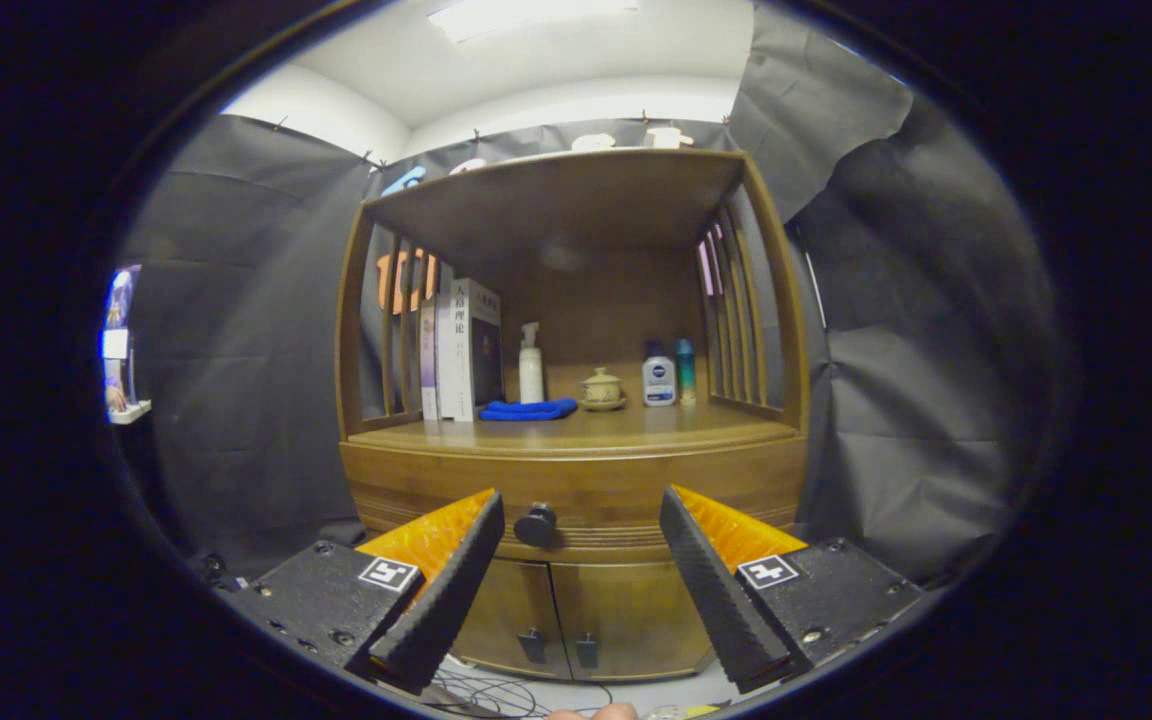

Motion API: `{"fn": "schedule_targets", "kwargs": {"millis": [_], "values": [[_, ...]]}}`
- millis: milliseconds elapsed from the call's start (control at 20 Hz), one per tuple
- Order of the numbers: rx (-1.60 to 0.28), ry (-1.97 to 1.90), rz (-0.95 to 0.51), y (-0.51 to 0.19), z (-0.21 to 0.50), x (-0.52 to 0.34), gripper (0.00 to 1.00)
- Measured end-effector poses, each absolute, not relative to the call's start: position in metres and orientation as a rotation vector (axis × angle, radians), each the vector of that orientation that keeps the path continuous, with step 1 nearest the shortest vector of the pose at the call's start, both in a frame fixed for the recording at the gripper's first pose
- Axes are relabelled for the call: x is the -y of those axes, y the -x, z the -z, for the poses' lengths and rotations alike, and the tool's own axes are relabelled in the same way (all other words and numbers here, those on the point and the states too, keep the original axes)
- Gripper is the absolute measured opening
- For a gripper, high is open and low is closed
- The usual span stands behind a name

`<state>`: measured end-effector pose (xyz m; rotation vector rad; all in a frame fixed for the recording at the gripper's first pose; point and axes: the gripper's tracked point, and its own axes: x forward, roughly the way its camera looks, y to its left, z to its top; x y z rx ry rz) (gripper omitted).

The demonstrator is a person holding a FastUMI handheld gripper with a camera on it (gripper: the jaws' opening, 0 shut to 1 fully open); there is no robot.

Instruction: Pull open the drawer, take out the items inside it, and place them on the countertop above the cabinet.

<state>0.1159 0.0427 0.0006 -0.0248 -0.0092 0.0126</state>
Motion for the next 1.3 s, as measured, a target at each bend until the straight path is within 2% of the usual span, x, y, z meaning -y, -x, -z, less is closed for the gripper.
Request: {"fn": "schedule_targets", "kwargs": {"millis": [500, 700, 750, 950, 1300], "values": [[-0.112, 0.125, 0.004, -0.210, 0.064, -0.073, 1.00], [-0.129, 0.150, 0.047, -0.225, 0.072, -0.064, 0.85], [-0.134, 0.151, 0.042, -0.228, 0.075, -0.067, 0.77], [-0.148, 0.157, 0.042, -0.231, 0.080, -0.072, 0.57], [-0.163, 0.122, 0.035, -0.233, 0.080, -0.070, 0.46]]}}
